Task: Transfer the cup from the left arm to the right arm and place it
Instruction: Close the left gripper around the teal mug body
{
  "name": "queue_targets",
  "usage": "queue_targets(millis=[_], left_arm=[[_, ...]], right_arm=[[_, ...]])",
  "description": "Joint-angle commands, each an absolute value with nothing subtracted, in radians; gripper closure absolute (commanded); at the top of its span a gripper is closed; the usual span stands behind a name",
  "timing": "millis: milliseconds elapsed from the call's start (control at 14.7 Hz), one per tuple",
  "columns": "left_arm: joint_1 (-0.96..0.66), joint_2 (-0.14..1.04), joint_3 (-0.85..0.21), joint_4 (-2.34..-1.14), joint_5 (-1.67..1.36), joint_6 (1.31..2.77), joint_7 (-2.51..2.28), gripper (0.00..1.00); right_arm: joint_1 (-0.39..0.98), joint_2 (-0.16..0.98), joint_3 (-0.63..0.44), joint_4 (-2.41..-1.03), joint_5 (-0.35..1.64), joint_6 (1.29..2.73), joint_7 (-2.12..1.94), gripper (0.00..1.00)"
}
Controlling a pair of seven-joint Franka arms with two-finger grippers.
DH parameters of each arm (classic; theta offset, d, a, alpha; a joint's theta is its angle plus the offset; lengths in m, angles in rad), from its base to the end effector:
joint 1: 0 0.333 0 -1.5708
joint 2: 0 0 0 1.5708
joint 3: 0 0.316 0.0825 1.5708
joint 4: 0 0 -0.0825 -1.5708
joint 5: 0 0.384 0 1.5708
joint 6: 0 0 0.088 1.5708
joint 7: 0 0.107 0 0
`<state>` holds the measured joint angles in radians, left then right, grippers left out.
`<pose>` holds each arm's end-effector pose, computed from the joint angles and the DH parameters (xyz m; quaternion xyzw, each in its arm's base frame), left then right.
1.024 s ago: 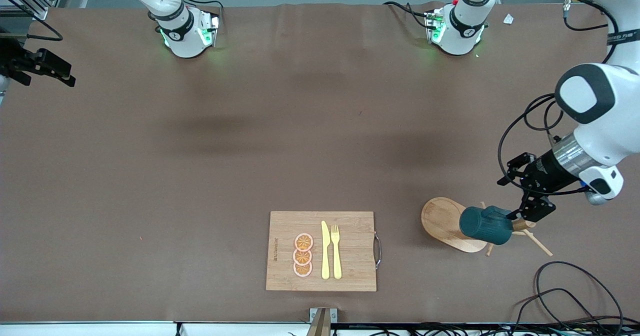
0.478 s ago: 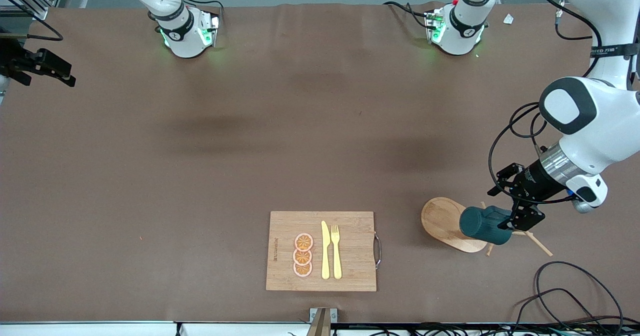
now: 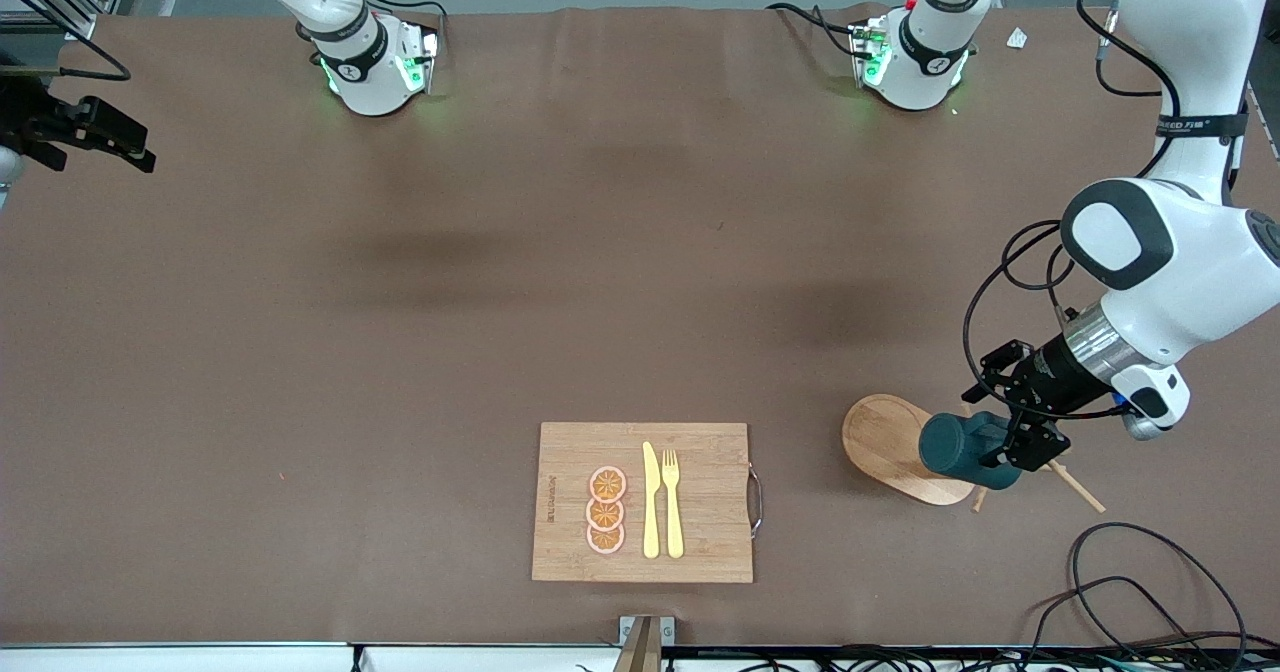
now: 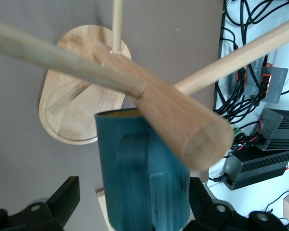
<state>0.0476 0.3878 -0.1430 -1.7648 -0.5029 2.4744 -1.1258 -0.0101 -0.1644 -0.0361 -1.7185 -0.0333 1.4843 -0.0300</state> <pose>0.6769 -0.0536 0.3806 0.7390 0.6220 0.0061 0.2588 0.4918 -0.0281 0.6342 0.9993 -0.0086 -0.0354 0.0123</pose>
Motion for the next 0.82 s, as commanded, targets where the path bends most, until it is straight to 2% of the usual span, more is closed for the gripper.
queue_targets(millis=[0,751], left_arm=[[0.043,0.408,-0.149,-1.749,-0.526,2.496,-1.103,0.00],[0.041,0.440,-0.149,-1.709,-0.552,2.497,-1.094,0.04]], right_arm=[[-0.002,-0.172,-0.038,-1.715,-0.029,1.474,-0.029,0.00],[0.000,-0.170,-0.040,-1.713,-0.006,1.497,-0.028,0.00]])
